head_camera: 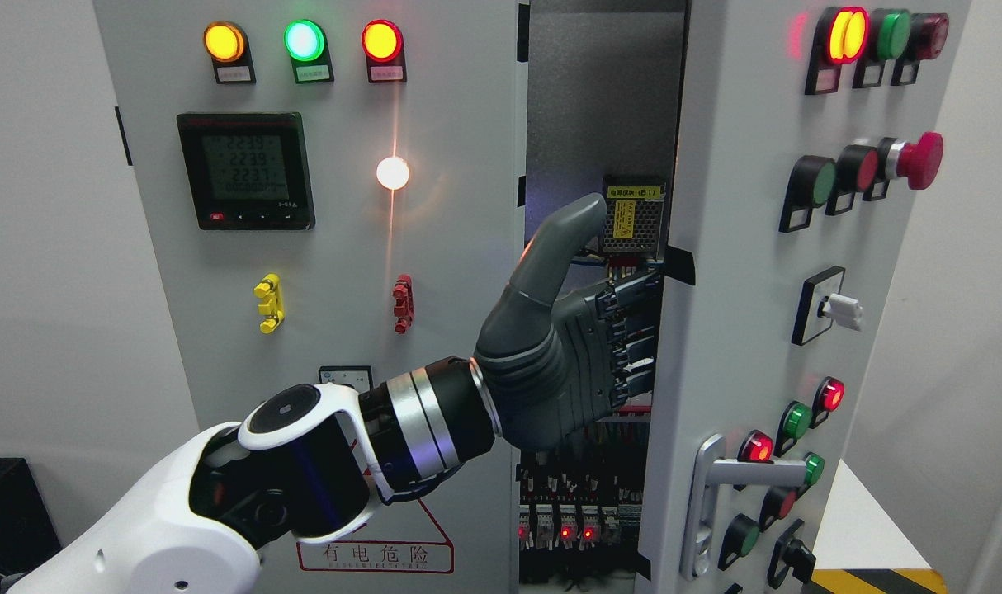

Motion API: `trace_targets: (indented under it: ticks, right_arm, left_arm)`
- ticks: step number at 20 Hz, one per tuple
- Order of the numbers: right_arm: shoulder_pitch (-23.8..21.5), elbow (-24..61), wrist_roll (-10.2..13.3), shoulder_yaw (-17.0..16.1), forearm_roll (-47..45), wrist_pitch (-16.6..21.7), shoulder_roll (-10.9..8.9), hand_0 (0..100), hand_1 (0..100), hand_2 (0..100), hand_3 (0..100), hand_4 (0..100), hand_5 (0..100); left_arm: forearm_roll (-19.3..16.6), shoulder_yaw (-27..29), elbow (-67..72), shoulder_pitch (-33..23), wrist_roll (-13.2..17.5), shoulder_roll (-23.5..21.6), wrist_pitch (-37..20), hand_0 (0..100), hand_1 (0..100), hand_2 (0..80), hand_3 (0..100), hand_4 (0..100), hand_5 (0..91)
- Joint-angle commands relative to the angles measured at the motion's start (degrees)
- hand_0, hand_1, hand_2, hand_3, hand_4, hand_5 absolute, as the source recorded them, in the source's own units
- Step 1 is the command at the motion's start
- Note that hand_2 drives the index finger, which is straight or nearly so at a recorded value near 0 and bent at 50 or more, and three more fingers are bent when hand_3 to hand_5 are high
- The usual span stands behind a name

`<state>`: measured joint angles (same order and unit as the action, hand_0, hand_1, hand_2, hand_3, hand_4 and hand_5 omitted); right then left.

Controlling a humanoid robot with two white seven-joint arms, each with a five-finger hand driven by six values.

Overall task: Open door with both hands
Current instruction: 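Hook the left hand fingers behind the ajar door's edge and push outward, then swing the door panel wide open with the left arm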

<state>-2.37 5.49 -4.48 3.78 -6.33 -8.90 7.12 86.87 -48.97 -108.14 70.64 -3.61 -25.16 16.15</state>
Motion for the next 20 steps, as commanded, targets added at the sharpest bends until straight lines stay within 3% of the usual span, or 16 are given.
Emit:
trace_targets:
  ticks: [1,20]
  right_arm:
    - [0.0,0.0,0.0,0.0,0.0,0.0,0.00,0,0,0,0,0,0]
    - [0.0,0.0,0.0,0.0,0.0,0.0,0.00,0,0,0,0,0,0]
  left_arm:
    - [0.1,-0.3,-0.3,0.4,0.0,2.7,0.2,0,0,0.0,0,0,0.0]
    - [0.9,-4.0,-0.7,2.3,0.0,8.8,0.3,0,0,0.0,0,0,0.0]
